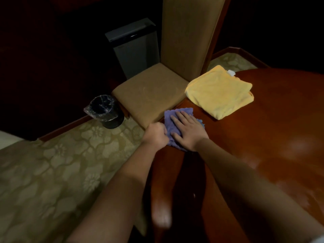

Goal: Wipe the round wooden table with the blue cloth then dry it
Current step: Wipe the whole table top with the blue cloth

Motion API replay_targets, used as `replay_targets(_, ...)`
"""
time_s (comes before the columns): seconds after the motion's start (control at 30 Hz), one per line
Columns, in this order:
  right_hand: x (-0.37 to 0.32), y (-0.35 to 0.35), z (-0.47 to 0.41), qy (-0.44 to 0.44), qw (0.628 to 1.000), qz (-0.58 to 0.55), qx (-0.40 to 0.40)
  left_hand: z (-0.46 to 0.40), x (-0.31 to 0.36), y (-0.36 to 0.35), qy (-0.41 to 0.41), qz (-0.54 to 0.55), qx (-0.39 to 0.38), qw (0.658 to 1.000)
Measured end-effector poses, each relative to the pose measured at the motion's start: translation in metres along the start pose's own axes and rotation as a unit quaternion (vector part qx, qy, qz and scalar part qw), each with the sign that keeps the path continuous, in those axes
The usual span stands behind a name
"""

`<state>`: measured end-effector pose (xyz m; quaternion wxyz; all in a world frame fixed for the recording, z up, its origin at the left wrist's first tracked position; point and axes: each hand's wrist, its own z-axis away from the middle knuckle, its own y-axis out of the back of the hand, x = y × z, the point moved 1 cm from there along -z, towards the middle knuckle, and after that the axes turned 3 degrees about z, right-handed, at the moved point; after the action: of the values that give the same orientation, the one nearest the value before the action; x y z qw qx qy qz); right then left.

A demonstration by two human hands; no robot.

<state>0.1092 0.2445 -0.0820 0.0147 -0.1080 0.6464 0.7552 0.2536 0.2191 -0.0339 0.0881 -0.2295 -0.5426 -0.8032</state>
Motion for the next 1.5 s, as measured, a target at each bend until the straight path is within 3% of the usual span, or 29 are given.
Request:
replay_targets(0.37,-0.06,-0.018,0.094,0.134,0.99,0.003,-0.054,0.118,-0.015,-0.008,0.026,-0.125,-0.119,0.985)
replay_targets(0.63,-0.087,-0.038,0.191,0.188,0.981,0.004,-0.047,0.22,-0.012,-0.042,0.082,-0.124,-0.163,0.975)
replay_targets(0.8,-0.091,-0.05,0.267,0.215,0.975,-0.003,-0.056,0.284,-0.003,-0.076,0.152,-0.054,-0.215,0.963)
replay_targets(1.1,-0.074,-0.064,0.39,0.246,0.967,0.027,-0.066,0.387,0.025,-0.144,0.161,0.034,-0.2,0.966)
replay_targets(1.37,-0.042,-0.07,0.451,0.286,0.954,0.054,-0.075,0.446,0.069,-0.181,0.131,-0.056,-0.185,0.972)
replay_targets(1.5,-0.028,-0.067,0.478,0.303,0.949,0.05,-0.077,0.462,0.083,-0.199,0.13,-0.03,-0.221,0.966)
